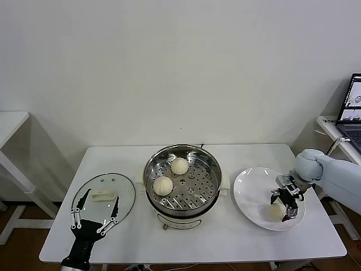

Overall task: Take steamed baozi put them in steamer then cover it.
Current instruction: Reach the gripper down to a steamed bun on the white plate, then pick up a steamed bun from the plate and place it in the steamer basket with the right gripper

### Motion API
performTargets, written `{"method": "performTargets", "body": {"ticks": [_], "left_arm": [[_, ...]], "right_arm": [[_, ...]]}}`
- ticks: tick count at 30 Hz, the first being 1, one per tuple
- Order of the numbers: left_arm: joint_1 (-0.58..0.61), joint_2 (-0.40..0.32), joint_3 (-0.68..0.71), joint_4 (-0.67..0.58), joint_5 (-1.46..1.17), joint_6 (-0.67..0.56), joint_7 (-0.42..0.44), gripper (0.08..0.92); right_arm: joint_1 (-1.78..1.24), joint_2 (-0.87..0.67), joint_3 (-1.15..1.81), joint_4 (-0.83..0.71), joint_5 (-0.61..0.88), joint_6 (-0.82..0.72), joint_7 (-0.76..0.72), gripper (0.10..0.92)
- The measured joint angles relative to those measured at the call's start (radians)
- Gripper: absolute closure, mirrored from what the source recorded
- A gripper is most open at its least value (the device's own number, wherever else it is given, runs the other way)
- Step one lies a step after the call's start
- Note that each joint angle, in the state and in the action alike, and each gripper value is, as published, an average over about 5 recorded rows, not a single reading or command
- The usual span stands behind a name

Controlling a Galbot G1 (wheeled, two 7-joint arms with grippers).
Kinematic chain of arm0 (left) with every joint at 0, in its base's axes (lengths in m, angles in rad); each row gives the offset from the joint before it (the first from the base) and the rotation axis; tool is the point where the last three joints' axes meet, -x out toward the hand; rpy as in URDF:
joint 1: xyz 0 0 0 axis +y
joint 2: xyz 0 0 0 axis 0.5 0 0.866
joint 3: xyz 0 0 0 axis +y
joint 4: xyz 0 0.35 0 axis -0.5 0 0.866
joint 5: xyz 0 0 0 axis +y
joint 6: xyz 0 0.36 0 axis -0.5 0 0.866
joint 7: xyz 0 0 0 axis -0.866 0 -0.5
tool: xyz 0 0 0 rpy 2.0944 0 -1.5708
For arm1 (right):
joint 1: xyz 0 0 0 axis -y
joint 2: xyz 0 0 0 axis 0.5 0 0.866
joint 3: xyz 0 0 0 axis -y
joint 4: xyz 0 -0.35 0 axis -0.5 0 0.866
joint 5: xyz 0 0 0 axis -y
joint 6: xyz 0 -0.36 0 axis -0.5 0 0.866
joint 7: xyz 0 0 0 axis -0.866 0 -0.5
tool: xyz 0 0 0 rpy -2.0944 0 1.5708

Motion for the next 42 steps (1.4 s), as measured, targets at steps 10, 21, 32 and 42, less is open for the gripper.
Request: {"method": "performTargets", "body": {"ticks": [10, 21, 32, 42], "left_arm": [[-0.008, 0.000, -0.005, 0.000, -0.007, 0.000, 0.000, 0.177], [-0.013, 0.002, -0.003, -0.004, -0.012, 0.003, 0.000, 0.177], [-0.009, 0.006, -0.005, -0.015, -0.018, 0.001, -0.001, 0.177], [-0.010, 0.006, -0.007, -0.021, -0.022, 0.001, -0.001, 0.177]], "right_arm": [[0.034, -0.008, -0.005, 0.025, -0.011, 0.010, -0.003, 0.384], [0.228, 0.048, -0.005, 0.097, 0.041, 0.085, -0.076, 0.394], [0.501, 0.242, -0.074, 0.181, 0.100, 0.291, -0.116, 0.389], [0.548, 0.399, -0.126, 0.284, 0.050, 0.450, -0.096, 0.389]]}}
